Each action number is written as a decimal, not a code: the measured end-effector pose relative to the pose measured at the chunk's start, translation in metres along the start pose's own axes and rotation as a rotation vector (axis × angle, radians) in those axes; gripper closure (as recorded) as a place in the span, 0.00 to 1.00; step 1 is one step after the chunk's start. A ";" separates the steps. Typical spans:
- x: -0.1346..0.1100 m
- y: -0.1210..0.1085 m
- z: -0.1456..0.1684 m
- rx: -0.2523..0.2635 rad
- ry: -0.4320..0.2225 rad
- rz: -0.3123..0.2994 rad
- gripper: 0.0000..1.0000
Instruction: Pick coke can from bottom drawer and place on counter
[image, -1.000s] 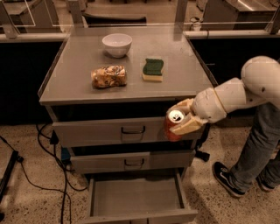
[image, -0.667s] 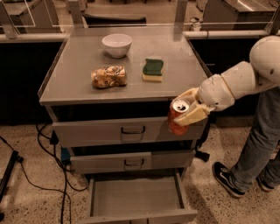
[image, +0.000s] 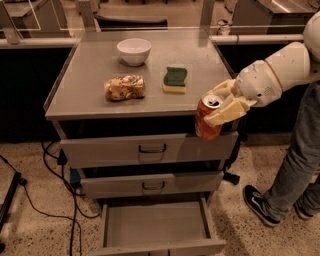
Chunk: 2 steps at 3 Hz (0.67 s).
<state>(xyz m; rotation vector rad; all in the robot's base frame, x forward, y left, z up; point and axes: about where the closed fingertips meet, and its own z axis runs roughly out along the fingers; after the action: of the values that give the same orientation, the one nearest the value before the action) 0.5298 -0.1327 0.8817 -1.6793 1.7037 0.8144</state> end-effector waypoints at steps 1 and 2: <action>-0.005 -0.008 0.001 0.024 0.008 0.016 1.00; -0.015 -0.023 -0.003 0.045 0.018 0.060 1.00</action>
Offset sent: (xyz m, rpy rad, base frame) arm 0.0470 0.0038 0.0359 -0.0352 0.0593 -0.1553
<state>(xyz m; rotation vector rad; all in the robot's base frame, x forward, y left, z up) 0.5531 -0.1258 0.8944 -1.6168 1.7796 0.7851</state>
